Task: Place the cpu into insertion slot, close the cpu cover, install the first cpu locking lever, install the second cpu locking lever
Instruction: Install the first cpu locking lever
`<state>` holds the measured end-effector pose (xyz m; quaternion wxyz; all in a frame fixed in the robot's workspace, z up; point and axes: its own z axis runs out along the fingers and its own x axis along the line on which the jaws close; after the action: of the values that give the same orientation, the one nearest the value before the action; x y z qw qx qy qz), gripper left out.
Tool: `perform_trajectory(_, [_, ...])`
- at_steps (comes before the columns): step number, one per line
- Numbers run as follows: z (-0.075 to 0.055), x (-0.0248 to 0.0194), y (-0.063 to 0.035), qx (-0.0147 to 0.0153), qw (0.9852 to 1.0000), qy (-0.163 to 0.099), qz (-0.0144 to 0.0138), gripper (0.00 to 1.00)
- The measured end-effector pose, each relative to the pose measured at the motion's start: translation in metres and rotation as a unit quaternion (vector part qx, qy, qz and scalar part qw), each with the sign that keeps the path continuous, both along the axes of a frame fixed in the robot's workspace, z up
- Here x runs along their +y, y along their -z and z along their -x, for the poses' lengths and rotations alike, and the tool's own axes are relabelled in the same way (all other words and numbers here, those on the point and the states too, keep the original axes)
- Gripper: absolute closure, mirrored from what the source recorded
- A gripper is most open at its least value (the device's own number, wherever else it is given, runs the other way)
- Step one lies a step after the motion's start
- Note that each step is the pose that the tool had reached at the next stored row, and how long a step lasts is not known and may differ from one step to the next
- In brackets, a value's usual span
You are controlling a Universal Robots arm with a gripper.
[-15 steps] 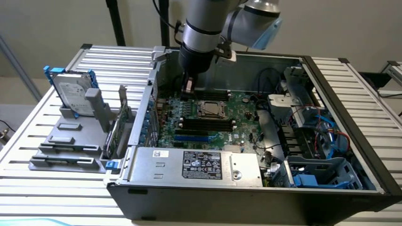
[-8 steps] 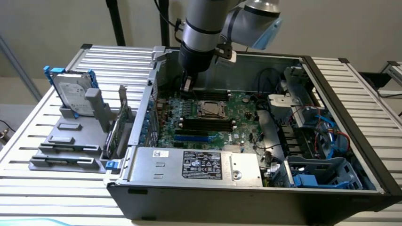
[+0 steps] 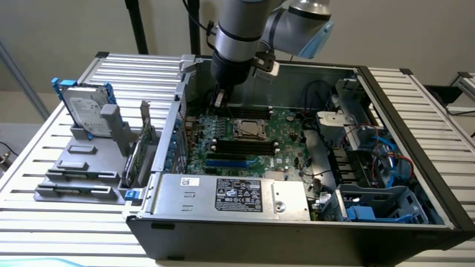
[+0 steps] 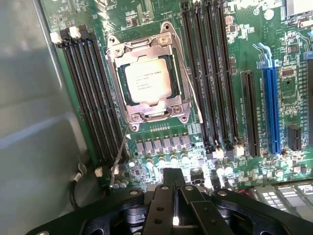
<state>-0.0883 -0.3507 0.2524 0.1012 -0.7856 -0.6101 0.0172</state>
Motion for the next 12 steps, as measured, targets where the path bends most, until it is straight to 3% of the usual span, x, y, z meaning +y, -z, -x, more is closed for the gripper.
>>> perform_trajectory(2, [0.0004,0.0,0.0,0.0001,1.0,0.008,-0.0048,0.89])
perform_trajectory(4, [0.0007,0.0,-0.0001,0.0003,0.9998,0.016,-0.0075,0.89])
perform_trajectory(12, [0.0009,0.0,0.0002,0.0024,0.9984,0.056,-0.0089,0.89])
